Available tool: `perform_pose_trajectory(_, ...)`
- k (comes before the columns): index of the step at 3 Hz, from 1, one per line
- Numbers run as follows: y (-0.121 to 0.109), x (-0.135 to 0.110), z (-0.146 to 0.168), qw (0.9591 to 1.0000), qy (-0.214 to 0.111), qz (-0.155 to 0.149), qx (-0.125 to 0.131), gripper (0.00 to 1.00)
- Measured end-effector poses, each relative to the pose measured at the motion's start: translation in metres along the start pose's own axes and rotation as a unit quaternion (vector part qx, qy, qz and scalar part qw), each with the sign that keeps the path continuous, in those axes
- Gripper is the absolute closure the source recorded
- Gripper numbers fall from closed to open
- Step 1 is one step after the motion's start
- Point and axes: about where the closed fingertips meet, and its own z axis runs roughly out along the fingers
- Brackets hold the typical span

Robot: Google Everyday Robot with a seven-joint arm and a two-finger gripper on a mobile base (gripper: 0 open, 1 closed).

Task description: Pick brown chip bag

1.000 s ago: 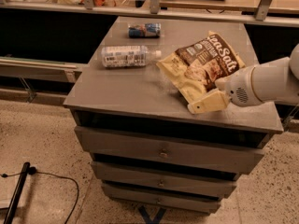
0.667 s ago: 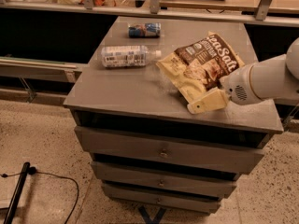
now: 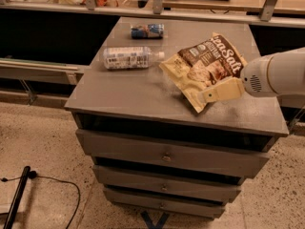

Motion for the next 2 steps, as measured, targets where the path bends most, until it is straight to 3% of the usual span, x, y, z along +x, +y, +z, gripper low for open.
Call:
perform_pose_trajectory(1, -0.012, -0.018, 0.001, 0.9998, -0.011, 0.008, 0.014, 0.00)
perform_pose_trajectory(2, -0.013, -0.035, 0.017, 0.9999, -0.009, 0.008, -0.001, 0.00)
